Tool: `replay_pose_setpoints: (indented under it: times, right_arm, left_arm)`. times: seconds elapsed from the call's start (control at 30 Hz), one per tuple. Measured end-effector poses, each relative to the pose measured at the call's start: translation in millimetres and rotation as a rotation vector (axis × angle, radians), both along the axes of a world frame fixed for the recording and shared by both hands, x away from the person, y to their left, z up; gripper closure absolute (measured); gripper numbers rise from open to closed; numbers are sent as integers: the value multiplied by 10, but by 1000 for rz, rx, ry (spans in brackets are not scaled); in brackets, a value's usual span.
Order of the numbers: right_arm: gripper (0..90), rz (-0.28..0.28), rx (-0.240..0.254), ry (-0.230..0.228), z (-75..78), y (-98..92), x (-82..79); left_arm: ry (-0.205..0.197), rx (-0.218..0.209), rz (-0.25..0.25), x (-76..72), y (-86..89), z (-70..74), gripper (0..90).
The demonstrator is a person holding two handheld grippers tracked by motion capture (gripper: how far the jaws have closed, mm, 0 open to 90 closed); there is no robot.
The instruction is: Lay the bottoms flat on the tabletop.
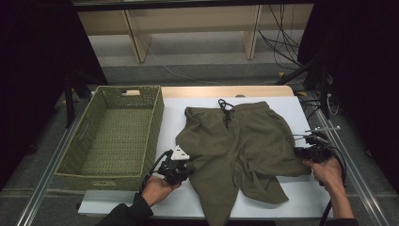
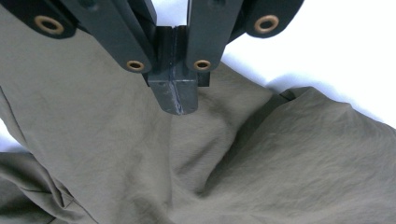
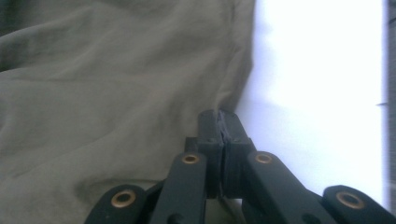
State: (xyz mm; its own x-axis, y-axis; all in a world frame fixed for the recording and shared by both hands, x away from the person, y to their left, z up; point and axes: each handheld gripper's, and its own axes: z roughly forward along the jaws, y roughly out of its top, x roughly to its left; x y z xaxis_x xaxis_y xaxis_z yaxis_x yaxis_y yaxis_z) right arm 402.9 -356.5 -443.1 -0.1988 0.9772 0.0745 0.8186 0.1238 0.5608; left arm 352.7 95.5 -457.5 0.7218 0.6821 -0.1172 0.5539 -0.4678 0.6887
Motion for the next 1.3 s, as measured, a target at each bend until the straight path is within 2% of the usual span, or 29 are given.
replay_pose_setpoints:
  times: [0.07, 0.23, 0.3, 0.37, 0.4, 0.47, 0.53, 0.57, 0.63, 0.7, 0.83, 0.93, 1.03, 1.13, 1.3]
  right_arm:
    - [893, -30, -20, -25, 36, -50, -10]
    - [893, -139, -32, -84, 60, -288, 13]
    - [888, -158, -19, -87, 51, -347, 23]
    - [869, -151, -42, -91, 43, -331, 35]
    - [824, -156, -57, -95, 48, -305, 37]
    - [628, -148, -98, -132, 98, -220, 24]
    - [514, -119, -128, -177, 200, -81, -11]
    - [485, -94, -125, -205, 248, 3, -28]
    - [454, -15, -87, -233, 332, 208, -68]
    - [434, 51, -73, -237, 359, 399, -85]
    - [429, 119, -31, -222, 342, 652, -86]
    - [427, 164, -8, -209, 303, 798, -101]
    - [425, 225, 20, -182, 264, 958, -122]
    - [425, 279, 54, -154, 220, 1135, -142]
    - [428, 358, 66, -118, 144, 1385, -189]
  left_arm:
    - [-2, -7, -1, -4, -2, 10, 896]
    - [2, -23, -4, -1, -10, 20, 895]
    - [4, -21, -7, -1, -21, 15, 895]
    - [5, -22, -10, 1, -29, 12, 895]
    - [5, -22, -11, 2, -31, 11, 895]
    - [6, -23, -10, 5, -29, 13, 894]
    - [5, -30, -9, 8, -27, 19, 894]
    - [4, -30, -9, 8, -27, 25, 894]
    - [4, -37, -11, 11, -28, 35, 893]
    - [10, -48, -17, 21, -32, 59, 894]
    - [7, -96, -31, 56, -112, 174, 894]
    - [-16, -122, -49, 97, -222, 287, 894]
    - [-30, -119, -69, 142, -350, 357, 894]
    - [-19, -117, -82, 193, -455, 345, 894]
    - [-2, -105, -91, 258, -578, 260, 894]
